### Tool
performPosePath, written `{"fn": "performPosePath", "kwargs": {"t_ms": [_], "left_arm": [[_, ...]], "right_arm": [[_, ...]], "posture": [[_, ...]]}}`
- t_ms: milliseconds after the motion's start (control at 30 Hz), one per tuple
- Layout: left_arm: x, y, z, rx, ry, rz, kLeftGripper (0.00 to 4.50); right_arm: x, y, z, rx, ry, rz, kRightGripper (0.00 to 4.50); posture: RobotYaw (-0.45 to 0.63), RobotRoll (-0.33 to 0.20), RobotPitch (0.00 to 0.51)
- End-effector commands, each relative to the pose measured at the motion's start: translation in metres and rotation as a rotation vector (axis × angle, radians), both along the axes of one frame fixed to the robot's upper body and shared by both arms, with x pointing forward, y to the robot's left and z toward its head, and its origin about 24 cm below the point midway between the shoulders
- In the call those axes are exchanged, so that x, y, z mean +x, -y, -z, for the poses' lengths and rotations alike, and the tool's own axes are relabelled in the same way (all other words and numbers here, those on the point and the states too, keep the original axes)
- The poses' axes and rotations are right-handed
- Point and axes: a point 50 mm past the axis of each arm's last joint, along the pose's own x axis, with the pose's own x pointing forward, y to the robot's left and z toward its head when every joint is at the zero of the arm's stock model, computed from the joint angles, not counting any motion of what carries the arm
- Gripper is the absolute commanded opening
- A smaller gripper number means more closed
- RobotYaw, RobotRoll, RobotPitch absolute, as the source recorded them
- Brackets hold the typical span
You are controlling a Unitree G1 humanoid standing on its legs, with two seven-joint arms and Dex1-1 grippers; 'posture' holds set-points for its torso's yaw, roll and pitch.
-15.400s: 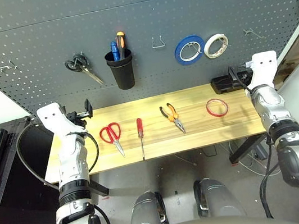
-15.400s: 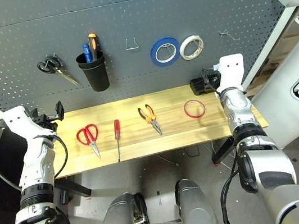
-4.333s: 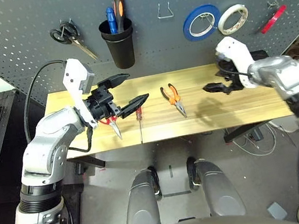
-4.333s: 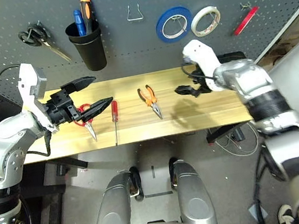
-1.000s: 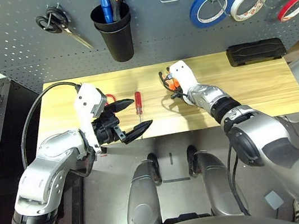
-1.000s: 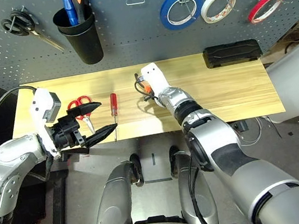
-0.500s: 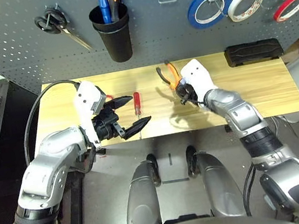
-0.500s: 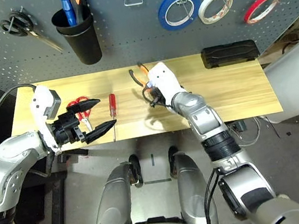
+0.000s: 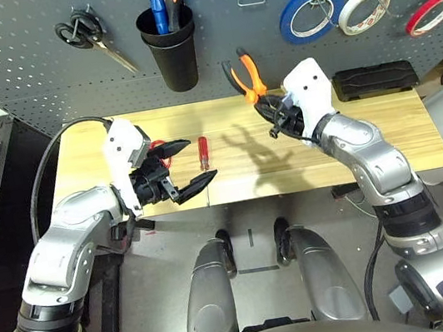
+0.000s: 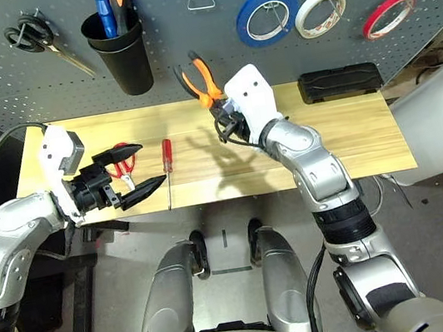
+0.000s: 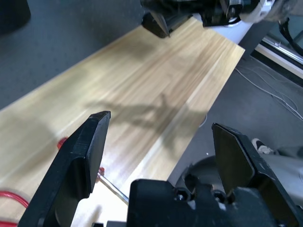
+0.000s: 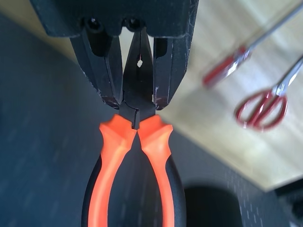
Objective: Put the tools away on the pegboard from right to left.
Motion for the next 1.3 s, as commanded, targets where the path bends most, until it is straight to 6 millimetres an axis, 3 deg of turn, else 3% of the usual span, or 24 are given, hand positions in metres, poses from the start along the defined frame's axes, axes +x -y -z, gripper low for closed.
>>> {"fn": "performPosePath", "kwargs": {"t_ms": [33, 233, 500, 1033, 1300], "left_arm": [[0.000, 0.001, -0.009, -0.029, 0.036, 0.012, 4.50], [0.005, -0.003, -0.030, -0.125, 0.114, -0.040, 4.50], [0.007, -0.003, -0.053, -0.263, 0.178, -0.107, 4.50], [0.011, 0.003, -0.062, -0.327, 0.184, -0.120, 4.50], [0.009, 0.006, -0.060, -0.327, 0.172, -0.119, 4.50]], "right_arm": [[-0.003, -0.002, -0.020, 0.044, 0.108, 0.002, 0.72], [0.000, -0.005, -0.048, 0.076, 0.250, 0.017, 0.72], [0.014, -0.008, -0.076, 0.112, 0.373, 0.061, 0.72], [0.052, -0.006, -0.098, 0.145, 0.488, 0.209, 0.72], [0.069, -0.005, -0.092, 0.138, 0.472, 0.277, 0.72]], "posture": [[0.07, 0.000, 0.208], [0.07, 0.000, 0.173], [0.08, 0.000, 0.165], [0.09, 0.000, 0.175], [0.10, 0.000, 0.181]]}}
